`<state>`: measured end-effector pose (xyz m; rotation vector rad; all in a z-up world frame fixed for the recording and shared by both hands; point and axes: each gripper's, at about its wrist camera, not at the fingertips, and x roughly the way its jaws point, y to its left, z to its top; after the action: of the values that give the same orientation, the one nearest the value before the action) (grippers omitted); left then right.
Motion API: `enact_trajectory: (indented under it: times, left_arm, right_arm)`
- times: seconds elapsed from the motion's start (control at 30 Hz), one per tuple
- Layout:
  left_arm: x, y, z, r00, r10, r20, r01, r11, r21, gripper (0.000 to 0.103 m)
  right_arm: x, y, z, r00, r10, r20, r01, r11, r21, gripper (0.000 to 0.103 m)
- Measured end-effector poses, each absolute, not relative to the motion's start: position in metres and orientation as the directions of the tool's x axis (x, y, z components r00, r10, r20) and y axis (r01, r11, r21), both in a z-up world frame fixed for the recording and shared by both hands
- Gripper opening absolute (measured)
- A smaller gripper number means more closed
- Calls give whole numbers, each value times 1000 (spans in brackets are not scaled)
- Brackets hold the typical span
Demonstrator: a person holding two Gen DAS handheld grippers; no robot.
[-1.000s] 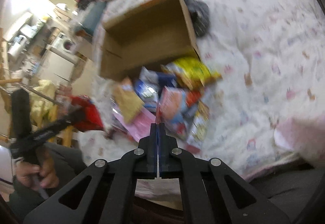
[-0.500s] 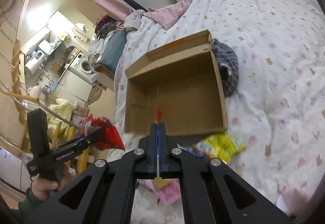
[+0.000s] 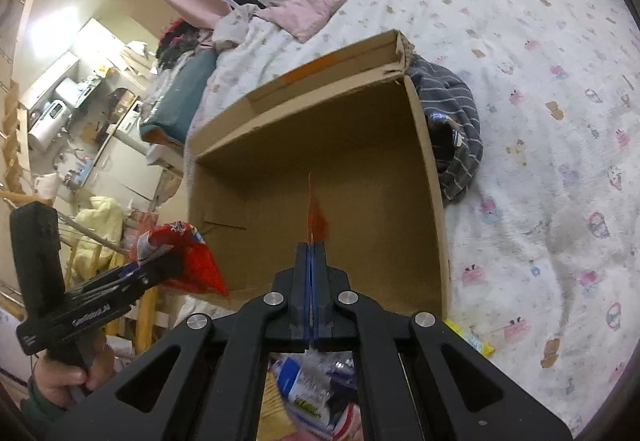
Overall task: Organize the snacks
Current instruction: 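Carry the red chip bag into the box with the left gripper while the right carries the meat pack, then open both grippers to drop the chip bag and meat pack in the box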
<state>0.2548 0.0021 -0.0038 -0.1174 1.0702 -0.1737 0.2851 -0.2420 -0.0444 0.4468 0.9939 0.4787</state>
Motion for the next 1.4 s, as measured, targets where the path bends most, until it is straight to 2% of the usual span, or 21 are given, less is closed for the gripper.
enact_trajectory:
  times: [0.3,0.53,0.8,1.13,1.17,1.23,1.27,1.3,1.4]
  left_arm:
    - [265,-3,-18,476,-134,-869,46,991,-127,34]
    - [268,-5,-35,445,-129,-886,47,992,-121,35]
    - [265,-4,-39,431,-134,-892,39,991,-130,36]
    - [265,-2,-39,431,-127,-894,34,992,-124,39]
    - [265,-2,-39,430,-130,-893,36,991,-127,41]
    - [264,-3,-37,434,-133,-891,38,991,-129,55]
    - [263,-4,-36,441,-130,-888,38,991,-127,66]
    - [263,-4,-34,448,-128,-885,37,992,-125,73]
    - [263,-4,-32,455,-127,-882,39,992,-123,76]
  right_arm:
    - [292,-236,-53,429,600,-676,-186,791,584,0]
    - [300,-242,-70,405,547,-733,-124,827,549,0]
    - [298,-246,-70,397,575,-716,-114,805,583,0]
    - [301,-240,-79,365,567,-738,-107,813,572,1]
    - [301,-239,-79,364,568,-738,-107,813,572,2]
    - [300,-238,-79,362,568,-739,-104,813,574,6]
    - [301,-238,-80,358,571,-739,-101,810,577,6]
    - [302,-238,-81,349,573,-742,-91,809,581,6]
    - [306,-238,-81,358,547,-756,-84,826,558,6]
